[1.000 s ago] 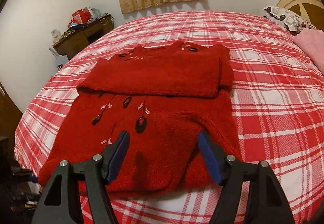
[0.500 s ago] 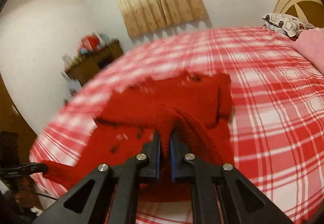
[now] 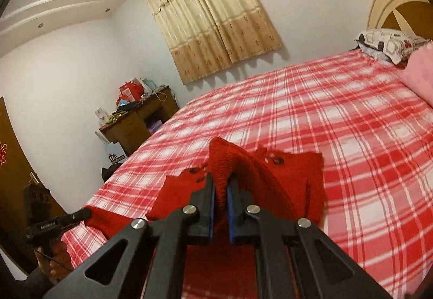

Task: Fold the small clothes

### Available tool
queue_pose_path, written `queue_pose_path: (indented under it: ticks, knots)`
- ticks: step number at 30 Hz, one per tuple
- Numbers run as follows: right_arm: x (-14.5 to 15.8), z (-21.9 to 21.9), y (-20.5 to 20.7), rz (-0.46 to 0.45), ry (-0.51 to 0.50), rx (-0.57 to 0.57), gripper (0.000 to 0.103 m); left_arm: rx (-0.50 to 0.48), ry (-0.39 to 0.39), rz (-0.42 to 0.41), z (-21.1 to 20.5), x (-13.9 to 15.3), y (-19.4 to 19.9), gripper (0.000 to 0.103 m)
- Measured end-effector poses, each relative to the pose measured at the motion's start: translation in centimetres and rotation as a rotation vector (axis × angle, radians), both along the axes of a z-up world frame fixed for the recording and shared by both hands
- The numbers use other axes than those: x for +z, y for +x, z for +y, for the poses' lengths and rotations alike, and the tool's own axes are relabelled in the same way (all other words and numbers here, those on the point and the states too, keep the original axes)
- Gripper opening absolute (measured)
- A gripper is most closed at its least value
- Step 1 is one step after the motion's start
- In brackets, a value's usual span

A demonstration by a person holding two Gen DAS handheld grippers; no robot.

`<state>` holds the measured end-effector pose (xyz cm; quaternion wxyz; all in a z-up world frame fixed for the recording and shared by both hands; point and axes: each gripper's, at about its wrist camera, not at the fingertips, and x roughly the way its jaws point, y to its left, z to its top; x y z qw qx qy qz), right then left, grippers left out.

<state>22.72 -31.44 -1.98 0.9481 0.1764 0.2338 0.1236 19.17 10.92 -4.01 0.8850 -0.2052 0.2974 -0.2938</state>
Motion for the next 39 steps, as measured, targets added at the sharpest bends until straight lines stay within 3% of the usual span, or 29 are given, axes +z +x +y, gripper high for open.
queue_pose_path:
  ticks: [6, 11, 21, 25, 26, 27, 28, 29, 31, 32, 33, 34, 39]
  knots:
    - [1.7, -0.3, 2.8, -0.026, -0.001, -0.017, 0.007, 0.022, 0.021, -0.063, -0.7, 1.7, 4.5, 0.004]
    - [1.3, -1.0, 6.0, -0.006, 0.015, -0.045, 0.007, 0.033, 0.029, -0.061, -1.2, 1.1, 8.4, 0.004]
    - [-4.9, -2.2, 14.9, 0.146, 0.003, -0.127, 0.007, 0.069, 0.139, 0.048, -2.8, -5.2, 16.5, 0.003]
    - [-8.4, -2.0, 17.9, 0.244, -0.052, -0.140, 0.009, 0.063, 0.158, 0.058, -2.7, -6.2, 16.6, 0.003]
    - [-8.7, -1.7, 18.1, 0.254, -0.091, -0.154, 0.023, 0.059, 0.183, 0.048, -2.9, -6.1, 16.2, 0.003]
    - [-8.9, -1.4, 18.2, 0.257, -0.138, -0.160, 0.052, 0.048, 0.217, 0.027, -3.2, -5.9, 15.2, 0.004]
    - [-8.9, -1.1, 18.0, 0.248, -0.162, -0.147, 0.065, 0.034, 0.236, 0.015, -3.3, -5.8, 14.7, 0.006]
    - [-8.9, -1.1, 17.8, 0.235, -0.157, -0.128, 0.072, 0.017, 0.280, 0.004, -3.6, -5.7, 13.7, 0.013]
    - [-8.5, -0.9, 16.6, 0.211, -0.173, -0.103, 0.073, 0.003, 0.352, -0.014, -4.0, -5.5, 12.2, 0.027]
    - [-8.2, -0.6, 16.0, 0.209, -0.205, -0.105, 0.073, -0.002, 0.380, -0.033, -4.1, -5.5, 11.1, 0.040]
    - [-7.9, -0.3, 15.3, 0.207, -0.228, -0.096, 0.073, 0.000, 0.417, -0.037, -4.3, -5.7, 10.6, 0.060]
    - [-7.6, 0.1, 14.6, 0.219, -0.248, -0.077, 0.073, 0.006, 0.466, -0.037, -4.5, -6.0, 10.4, 0.068]
    - [-9.1, 3.9, 13.9, 0.364, -0.443, -0.014, 0.074, 0.006, 0.555, -0.010, -5.9, -7.6, 11.1, 0.071]
